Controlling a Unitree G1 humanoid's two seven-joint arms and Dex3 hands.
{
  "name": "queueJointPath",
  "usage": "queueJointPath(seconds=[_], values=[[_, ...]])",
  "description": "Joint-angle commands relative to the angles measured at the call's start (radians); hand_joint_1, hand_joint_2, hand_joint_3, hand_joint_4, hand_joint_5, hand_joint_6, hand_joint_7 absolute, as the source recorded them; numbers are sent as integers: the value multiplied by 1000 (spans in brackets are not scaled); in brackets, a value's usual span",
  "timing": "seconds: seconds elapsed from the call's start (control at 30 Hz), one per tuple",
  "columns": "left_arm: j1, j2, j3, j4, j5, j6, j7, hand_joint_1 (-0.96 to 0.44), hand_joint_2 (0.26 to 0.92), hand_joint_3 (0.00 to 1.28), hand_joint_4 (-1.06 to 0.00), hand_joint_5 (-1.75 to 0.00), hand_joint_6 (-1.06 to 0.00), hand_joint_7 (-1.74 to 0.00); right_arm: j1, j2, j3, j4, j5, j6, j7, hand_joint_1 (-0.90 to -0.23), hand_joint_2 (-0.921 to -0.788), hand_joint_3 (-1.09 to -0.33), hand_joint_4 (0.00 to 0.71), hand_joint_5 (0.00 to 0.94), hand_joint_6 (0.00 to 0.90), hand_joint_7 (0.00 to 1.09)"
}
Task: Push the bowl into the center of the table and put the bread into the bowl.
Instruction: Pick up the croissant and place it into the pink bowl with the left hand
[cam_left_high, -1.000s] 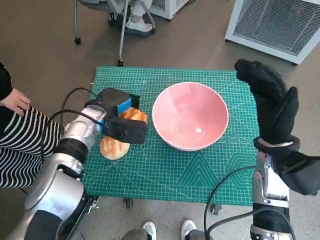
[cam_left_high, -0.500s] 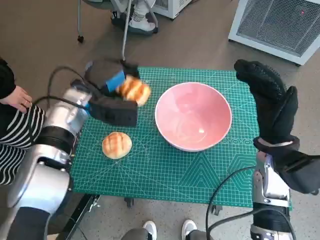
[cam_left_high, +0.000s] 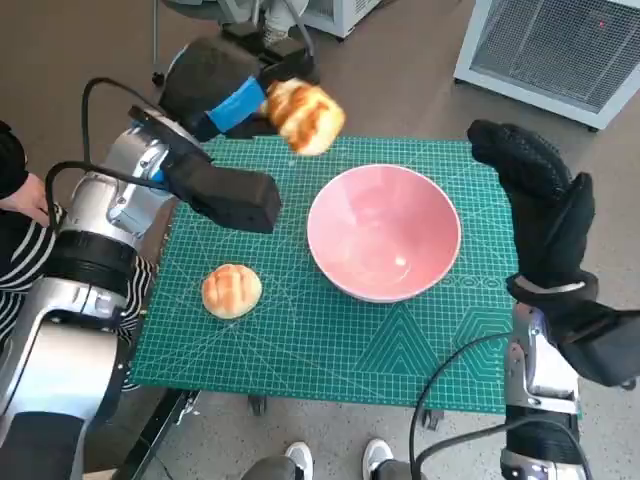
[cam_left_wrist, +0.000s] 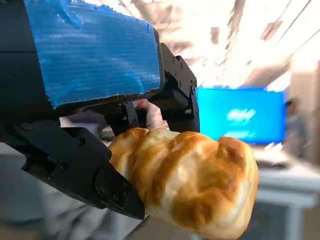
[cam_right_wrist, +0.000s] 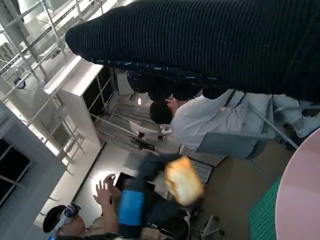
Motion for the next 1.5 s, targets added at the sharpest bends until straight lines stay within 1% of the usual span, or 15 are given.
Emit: queueJointPath(seconds=[0.03, 0.17, 0.27, 0.47, 0.83, 0.9, 1.03, 1.13, 1.23, 1.33, 1.43, 1.5], values=[[31, -27, -1, -36, -9, -13, -21, 0, 916, 8, -807, -998, -656, -1165, 22, -2, -5, 8, 15, 5, 10, -746, -921, -808, 168, 1, 74, 478], [33, -53, -19, -41, 3, -27, -40, 0, 917, 8, -805, -987, -656, -1175, 27, -2, -5, 3, 14, 5, 9, -747, -921, -807, 169, 1, 75, 478], [35, -72, -31, -34, 9, -40, -51, 0, 920, 20, -775, -1003, -649, -1200, 30, -3, -6, 1, 17, 6, 10, -749, -921, -806, 169, 1, 76, 478], [26, -121, -77, 6, 44, -52, -50, -1, 920, 38, -745, -1021, -635, -1228, 43, -7, -7, -17, 18, 10, 9, -750, -921, -806, 169, 0, 79, 480], [-1, -222, -169, 137, 128, -50, -7, -1, 921, 75, -714, -1067, -579, -1275, 64, -10, -14, -30, 18, 6, 4, -750, -921, -806, 168, 0, 78, 481], [-5, -243, -185, 162, 143, -40, -4, -1, 920, 77, -714, -1073, -574, -1274, 65, -10, -15, -31, 17, 6, 3, -750, -921, -807, 168, 0, 77, 481], [-4, -290, -219, 206, 165, -11, -16, -1, 920, 72, -728, -1148, -578, -1182, 72, -6, -16, -39, 13, 8, -4, -749, -921, -807, 168, 0, 75, 480], [-2, -318, -239, 235, 177, 9, -27, -1, 920, 85, -719, -1179, -560, -1179, 77, -4, -16, -48, 10, 10, -9, -746, -921, -808, 169, 1, 74, 480], [-1, -349, -249, 271, 173, 39, -61, -1, 921, 100, -702, -1195, -541, -1199, 83, -1, -16, -59, 8, 13, -15, -742, -921, -809, 169, 1, 72, 480], [-2, -368, -248, 295, 157, 66, -101, -1, 921, 130, -663, -1228, -510, -1240, 89, 1, -15, -69, 6, 17, -20, -741, -921, -809, 170, 1, 71, 480], [4, -387, -229, 312, 127, 95, -162, -1, 921, 164, -621, -1285, -476, -1261, 95, 2, -14, -79, 4, 19, -25, -740, -921, -810, 170, 1, 70, 479], [12, -397, -208, 323, 97, 106, -206, -2, 921, 200, -589, -1315, -426, -1313, 99, 2, -13, -84, 3, 19, -27, -740, -921, -810, 171, 1, 70, 480]])
